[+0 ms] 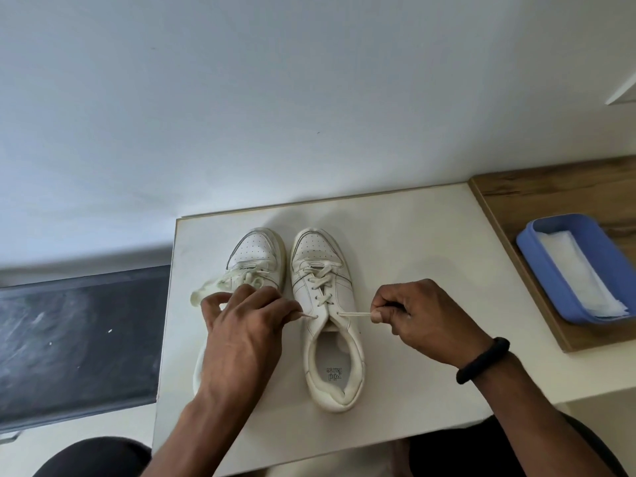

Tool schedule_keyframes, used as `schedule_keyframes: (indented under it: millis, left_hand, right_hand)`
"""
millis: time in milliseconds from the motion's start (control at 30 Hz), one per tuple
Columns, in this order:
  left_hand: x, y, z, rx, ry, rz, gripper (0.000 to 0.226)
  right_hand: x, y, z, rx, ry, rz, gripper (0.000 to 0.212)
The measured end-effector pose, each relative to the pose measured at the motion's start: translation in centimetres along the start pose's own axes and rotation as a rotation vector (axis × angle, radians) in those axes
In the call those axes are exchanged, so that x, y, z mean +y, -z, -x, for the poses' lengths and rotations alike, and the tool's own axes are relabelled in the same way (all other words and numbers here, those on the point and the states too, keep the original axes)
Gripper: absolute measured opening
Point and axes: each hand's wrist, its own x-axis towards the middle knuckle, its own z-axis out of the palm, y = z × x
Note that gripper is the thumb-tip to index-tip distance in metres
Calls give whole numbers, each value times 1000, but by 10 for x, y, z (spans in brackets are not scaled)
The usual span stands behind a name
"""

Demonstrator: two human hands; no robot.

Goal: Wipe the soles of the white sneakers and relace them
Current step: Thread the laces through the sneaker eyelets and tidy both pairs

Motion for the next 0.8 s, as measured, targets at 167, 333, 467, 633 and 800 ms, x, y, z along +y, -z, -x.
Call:
schedule_keyframes:
  millis: [167, 333, 467, 633, 800]
  left_hand:
    - [-9, 3, -3, -13, -23, 21, 29]
    - [-10, 12, -6, 62, -98, 62, 28]
    - [4, 13, -6, 105, -171, 231, 46]
    - [22, 19, -3, 100, -51, 533, 25]
    - [42, 13, -2, -30, 216, 883, 20]
  right_hand:
    - [-1, 8, 7, -186, -9, -212, 29]
    - [-2, 14, 9, -140, 132, -660, 17]
    - [-7, 1, 4, 94, 241, -650, 13]
    - [-20, -6, 4, 255, 238, -797, 15]
    - [-33, -11, 7, 256, 196, -924, 33]
